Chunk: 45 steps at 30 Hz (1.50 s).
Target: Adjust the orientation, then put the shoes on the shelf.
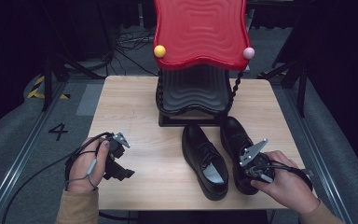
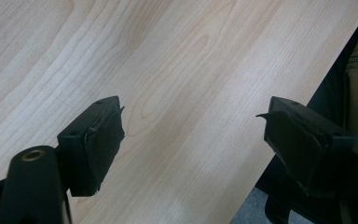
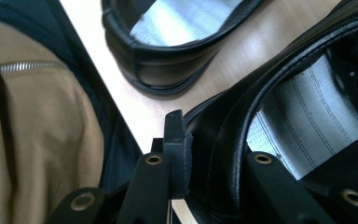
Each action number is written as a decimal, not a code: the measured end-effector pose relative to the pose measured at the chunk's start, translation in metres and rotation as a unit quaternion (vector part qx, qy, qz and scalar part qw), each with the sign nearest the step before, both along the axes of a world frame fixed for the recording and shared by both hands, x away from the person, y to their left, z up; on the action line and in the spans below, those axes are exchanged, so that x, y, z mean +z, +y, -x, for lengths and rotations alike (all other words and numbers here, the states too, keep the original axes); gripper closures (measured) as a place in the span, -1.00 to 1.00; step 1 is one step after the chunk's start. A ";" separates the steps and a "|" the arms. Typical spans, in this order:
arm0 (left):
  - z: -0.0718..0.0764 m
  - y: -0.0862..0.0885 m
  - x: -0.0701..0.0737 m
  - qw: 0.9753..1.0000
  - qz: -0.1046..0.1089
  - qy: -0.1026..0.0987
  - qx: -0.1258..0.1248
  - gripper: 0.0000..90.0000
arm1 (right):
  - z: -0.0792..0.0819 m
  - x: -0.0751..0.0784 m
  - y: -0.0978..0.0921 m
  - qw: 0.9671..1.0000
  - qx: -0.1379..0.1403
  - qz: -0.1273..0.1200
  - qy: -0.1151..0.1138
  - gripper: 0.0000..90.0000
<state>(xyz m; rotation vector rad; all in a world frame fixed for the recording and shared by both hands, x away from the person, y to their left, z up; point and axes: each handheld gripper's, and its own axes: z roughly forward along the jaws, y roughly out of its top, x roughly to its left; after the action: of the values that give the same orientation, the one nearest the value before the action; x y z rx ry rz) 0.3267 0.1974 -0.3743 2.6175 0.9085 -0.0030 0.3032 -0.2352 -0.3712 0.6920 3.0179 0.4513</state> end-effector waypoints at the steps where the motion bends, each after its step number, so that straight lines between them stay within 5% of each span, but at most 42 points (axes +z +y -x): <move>1: 0.000 0.000 0.000 1.000 0.000 0.000 0.000 -0.55 | 0.001 -0.001 0.002 1.000 0.004 0.000 -0.001 0.74; 10: 0.000 0.000 0.000 1.000 0.000 0.000 -0.001 -0.55 | -0.002 -0.009 0.011 0.999 0.050 -0.004 -0.008 0.74; 20: -0.001 0.000 0.000 1.000 -0.001 0.001 -0.001 -0.55 | -0.018 -0.045 0.017 0.997 0.073 0.023 -0.017 0.66; 30: -0.001 0.000 0.000 1.000 -0.001 0.001 -0.001 -0.55 | -0.018 -0.033 0.011 0.999 0.034 0.004 -0.041 0.35; 37: -0.001 -0.001 0.001 1.000 0.003 0.000 0.000 -0.56 | -0.018 -0.016 0.003 0.999 -0.024 -0.038 -0.029 0.17; 45: -0.001 -0.002 0.001 1.000 -0.002 -0.002 0.000 -0.57 | -0.017 -0.002 0.001 0.987 -0.114 -0.111 0.006 0.06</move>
<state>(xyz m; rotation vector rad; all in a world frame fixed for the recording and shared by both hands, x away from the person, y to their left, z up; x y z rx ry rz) 0.3276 0.1956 -0.3734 2.6206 0.9074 0.0044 0.3206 -0.2343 -0.3732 1.0414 2.8755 0.7797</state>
